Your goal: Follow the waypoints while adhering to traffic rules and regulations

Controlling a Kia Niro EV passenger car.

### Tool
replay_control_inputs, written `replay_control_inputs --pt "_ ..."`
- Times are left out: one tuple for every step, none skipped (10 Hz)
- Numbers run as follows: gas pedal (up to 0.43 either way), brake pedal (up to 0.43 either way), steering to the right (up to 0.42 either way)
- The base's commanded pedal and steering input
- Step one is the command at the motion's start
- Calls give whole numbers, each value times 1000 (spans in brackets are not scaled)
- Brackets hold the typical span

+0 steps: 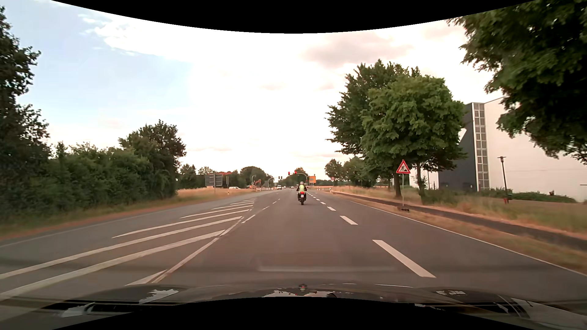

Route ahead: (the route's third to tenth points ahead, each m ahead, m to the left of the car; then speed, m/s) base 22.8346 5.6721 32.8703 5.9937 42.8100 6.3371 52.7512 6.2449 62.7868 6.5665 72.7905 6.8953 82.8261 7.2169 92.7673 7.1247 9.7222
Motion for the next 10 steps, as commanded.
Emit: replay_control_inputs --pt "118 0 -3" --pt "110 0 -3" --pt "110 0 -3" --pt "110 0 -3" --pt "110 0 -3" --pt "110 0 -3" --pt "110 0 -3" --pt "98 0 -3" --pt "98 0 -3" --pt "98 0 -3"
